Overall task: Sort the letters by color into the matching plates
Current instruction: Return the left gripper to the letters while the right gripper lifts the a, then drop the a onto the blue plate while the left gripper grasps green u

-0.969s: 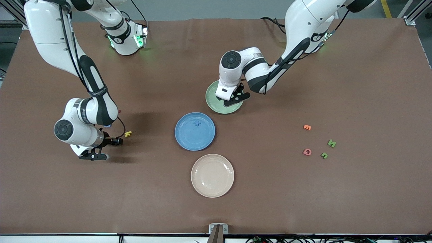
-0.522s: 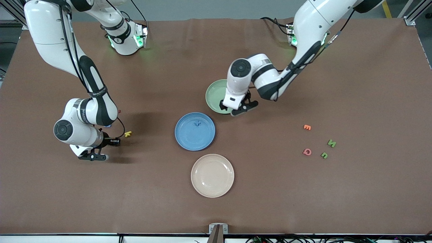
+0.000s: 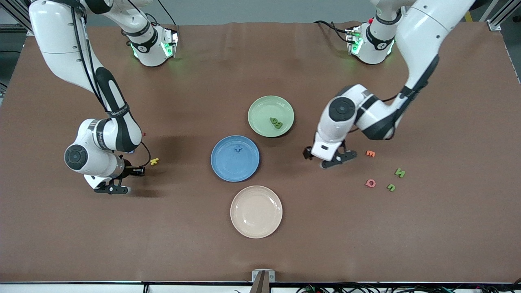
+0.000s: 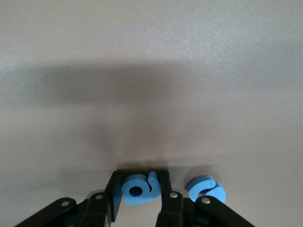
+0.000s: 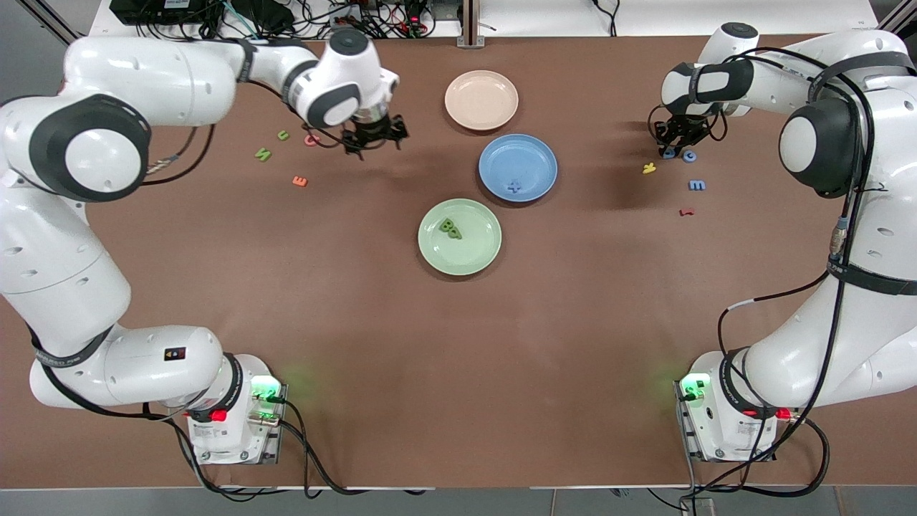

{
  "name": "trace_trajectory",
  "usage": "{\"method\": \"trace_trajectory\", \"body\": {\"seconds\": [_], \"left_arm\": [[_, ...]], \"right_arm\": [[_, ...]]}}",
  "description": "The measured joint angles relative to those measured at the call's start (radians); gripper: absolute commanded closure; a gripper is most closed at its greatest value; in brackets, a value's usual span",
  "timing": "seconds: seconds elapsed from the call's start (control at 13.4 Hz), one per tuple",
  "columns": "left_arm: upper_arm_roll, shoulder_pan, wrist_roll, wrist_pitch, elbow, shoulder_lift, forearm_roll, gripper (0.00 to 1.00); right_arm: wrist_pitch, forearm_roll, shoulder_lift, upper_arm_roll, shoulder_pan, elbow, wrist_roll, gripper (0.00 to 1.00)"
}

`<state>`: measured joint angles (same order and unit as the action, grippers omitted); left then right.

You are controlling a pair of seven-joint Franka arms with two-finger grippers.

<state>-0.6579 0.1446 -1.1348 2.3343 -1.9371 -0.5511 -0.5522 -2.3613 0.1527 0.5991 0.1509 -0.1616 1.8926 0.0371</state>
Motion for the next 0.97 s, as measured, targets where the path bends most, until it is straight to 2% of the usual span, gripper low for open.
{"method": "trace_trajectory", "body": {"seconds": [0.22,0.45,0.75,0.97], "left_arm": [[0.001,0.107,0.142,-0.001,-0.002,0.0,-0.048,0.02],[0.001,0.184,0.204,-0.001,0.003,0.0,-0.054,0.02],[0.001,0.264,0.177,0.001,0.026,-0.003,-0.054,0.05],[0.004,0.276,0.094,0.001,0.054,-0.032,-0.054,0.08]], "right_arm": [[0.136,0.0,-0.044,-0.009,-0.019,-0.052,-0.018,0.84],[0.291,0.001,-0.102,-0.016,-0.087,-0.122,-0.139,0.84],[0.313,0.003,-0.109,-0.025,-0.246,-0.159,-0.41,0.85],[0.3,0.04,-0.089,-0.027,-0.386,-0.197,-0.615,0.85]]}}
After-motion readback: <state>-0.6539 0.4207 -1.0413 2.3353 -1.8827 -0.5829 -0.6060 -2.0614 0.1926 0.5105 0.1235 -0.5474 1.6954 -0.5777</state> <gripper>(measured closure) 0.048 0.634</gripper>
